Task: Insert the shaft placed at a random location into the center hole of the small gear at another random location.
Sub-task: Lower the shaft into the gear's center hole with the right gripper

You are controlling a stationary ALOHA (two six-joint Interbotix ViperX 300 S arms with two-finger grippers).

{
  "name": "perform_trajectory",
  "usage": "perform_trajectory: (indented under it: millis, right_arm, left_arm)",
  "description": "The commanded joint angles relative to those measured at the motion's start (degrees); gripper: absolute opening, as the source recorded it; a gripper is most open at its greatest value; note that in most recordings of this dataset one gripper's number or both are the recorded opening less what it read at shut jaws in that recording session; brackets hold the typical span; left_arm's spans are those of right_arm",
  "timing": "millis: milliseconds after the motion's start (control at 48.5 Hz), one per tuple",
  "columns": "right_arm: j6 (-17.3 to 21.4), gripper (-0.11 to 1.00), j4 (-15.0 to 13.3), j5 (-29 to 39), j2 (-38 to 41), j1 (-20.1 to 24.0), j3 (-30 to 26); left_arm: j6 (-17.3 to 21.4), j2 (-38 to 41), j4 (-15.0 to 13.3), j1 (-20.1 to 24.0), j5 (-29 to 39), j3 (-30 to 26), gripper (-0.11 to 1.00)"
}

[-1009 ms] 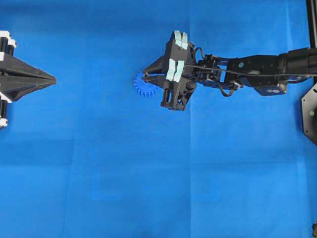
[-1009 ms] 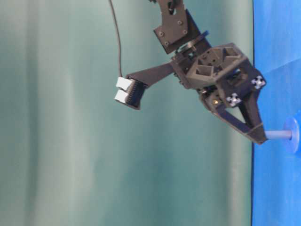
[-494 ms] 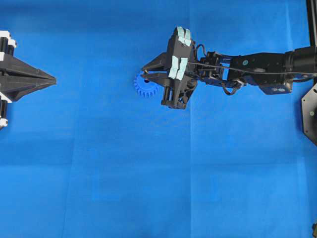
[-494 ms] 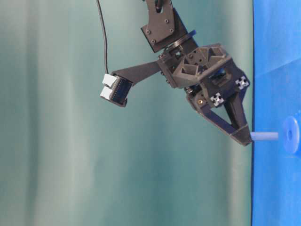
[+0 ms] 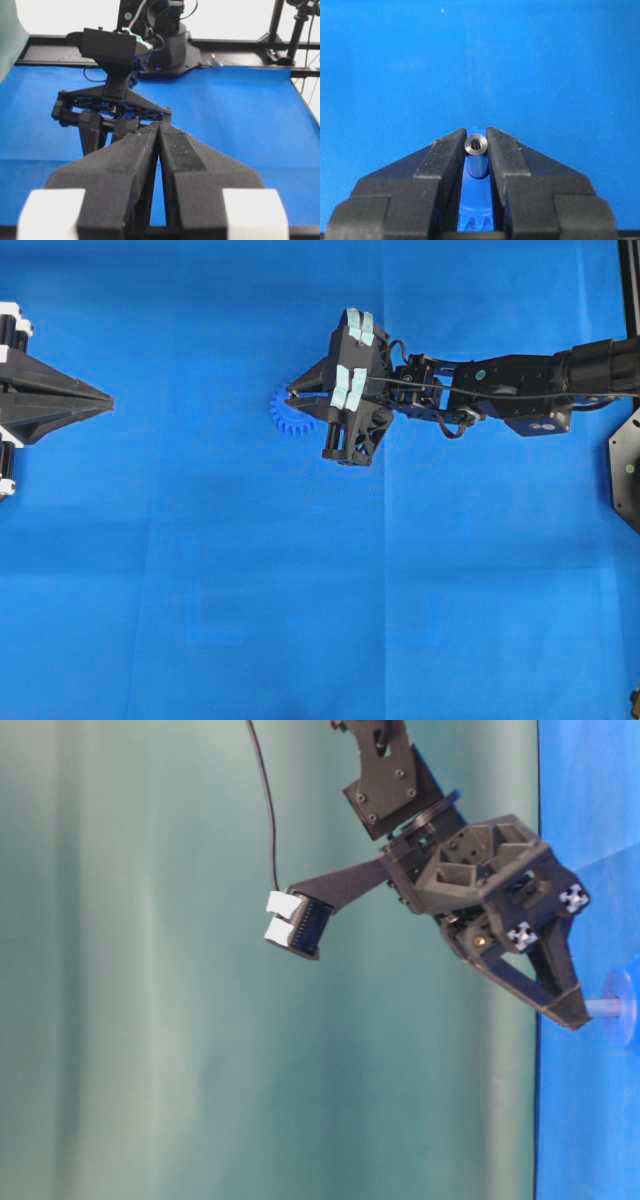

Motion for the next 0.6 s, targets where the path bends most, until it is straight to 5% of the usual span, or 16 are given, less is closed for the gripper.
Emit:
perform_trajectory:
  millis: [0,577]
  right_arm:
    - [0.18,0.04,0.18,-0.97,-0.53,0.09,-0.79]
    - [0.35,0.05,0.18,-2.20,2.11,0.18,-0.70]
  left_arm:
    - [-0.09,0.26,0.00,0.09,-0.35,-0.62,0.00]
    - [0.00,0.26,0.00,0.09,-0.44,-0.62,0.00]
